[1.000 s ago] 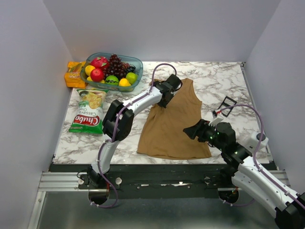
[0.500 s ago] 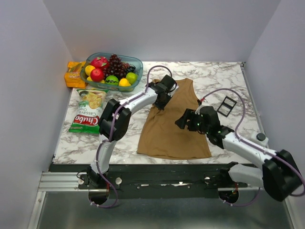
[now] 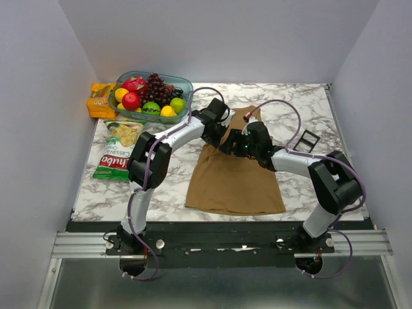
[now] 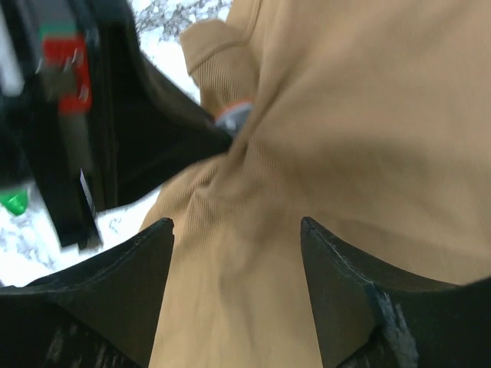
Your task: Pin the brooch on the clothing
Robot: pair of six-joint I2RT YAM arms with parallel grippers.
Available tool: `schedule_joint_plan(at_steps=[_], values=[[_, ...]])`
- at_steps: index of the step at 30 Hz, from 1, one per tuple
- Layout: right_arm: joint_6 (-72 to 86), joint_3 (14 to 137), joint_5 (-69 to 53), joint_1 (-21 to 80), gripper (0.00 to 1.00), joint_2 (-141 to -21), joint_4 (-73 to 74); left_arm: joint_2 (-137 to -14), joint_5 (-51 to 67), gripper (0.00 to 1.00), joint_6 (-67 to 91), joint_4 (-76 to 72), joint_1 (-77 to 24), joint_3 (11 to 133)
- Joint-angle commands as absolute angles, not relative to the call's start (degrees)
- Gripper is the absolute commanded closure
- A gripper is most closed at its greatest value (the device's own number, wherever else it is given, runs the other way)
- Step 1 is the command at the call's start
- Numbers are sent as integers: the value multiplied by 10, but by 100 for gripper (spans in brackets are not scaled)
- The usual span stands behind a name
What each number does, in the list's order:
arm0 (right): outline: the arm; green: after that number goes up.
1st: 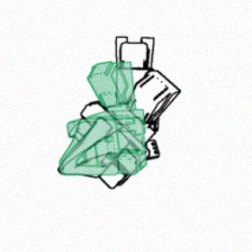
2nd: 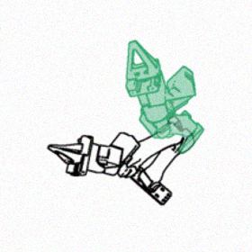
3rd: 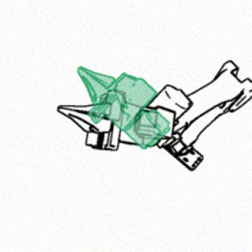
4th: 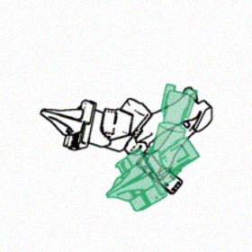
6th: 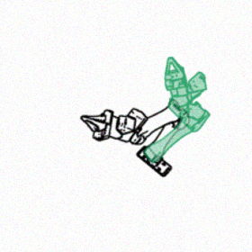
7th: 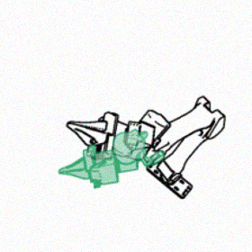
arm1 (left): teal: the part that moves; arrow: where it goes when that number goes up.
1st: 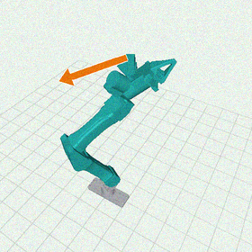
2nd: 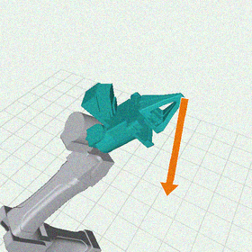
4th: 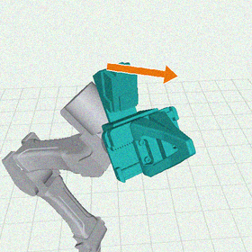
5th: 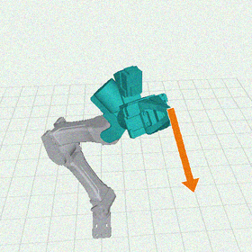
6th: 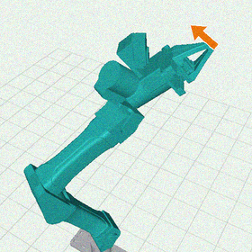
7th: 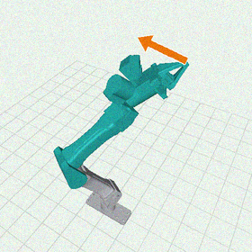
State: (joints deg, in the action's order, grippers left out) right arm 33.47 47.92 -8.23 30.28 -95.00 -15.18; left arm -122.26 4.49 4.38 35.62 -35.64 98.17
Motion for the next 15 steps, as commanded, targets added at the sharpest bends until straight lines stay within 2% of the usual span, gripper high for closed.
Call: schedule_joint_plan(at_steps=[1,7,11,15], values=[[305,530,-90,301,28,-1004,-157,-1211,89,100,58,342,-350,991],[304,547,-67,301,35,-1035,-151,-1208,91,100,62,339,-339,990],[307,558,-67,301,46,-1052,-150,-1208,96,100,64,338,-337,991],[309,563,-67,301,51,-1064,-151,-1208,98,100,64,338,-337,990]])
